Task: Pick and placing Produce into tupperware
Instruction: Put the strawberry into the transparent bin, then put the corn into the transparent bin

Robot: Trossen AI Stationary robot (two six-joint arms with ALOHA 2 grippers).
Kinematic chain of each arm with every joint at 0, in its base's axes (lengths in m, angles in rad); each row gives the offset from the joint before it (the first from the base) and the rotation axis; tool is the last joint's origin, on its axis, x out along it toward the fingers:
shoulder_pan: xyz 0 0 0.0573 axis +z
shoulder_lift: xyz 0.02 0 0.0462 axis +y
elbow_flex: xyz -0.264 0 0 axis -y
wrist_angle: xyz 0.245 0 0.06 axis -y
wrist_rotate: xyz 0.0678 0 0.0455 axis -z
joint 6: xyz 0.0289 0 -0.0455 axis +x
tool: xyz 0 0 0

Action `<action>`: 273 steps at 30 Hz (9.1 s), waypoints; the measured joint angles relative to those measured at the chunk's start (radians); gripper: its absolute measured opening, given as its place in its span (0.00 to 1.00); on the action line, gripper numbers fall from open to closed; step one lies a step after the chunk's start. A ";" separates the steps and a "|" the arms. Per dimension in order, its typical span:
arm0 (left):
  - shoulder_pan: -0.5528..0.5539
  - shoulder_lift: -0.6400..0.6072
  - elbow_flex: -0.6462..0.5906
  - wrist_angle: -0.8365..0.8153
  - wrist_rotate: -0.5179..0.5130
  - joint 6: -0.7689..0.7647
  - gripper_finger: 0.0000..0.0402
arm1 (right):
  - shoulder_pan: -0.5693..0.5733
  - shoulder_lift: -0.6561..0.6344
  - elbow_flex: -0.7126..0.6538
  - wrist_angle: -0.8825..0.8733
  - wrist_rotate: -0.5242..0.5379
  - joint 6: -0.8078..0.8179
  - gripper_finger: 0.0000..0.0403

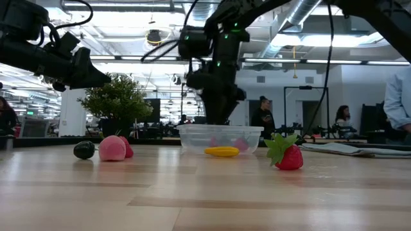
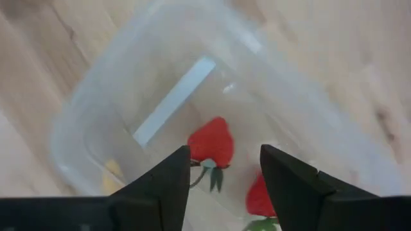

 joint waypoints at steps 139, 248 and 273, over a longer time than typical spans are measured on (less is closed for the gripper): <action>0.000 0.032 0.000 -0.003 0.034 -0.011 0.48 | 0.146 -0.359 -0.166 0.136 0.098 -0.064 0.43; 0.000 0.046 0.000 -0.003 0.034 0.000 0.48 | 0.291 -0.205 -0.531 0.486 0.177 0.482 0.61; 0.000 0.075 0.000 -0.003 0.034 0.000 0.48 | 0.291 -0.129 -0.523 0.560 0.129 0.507 0.45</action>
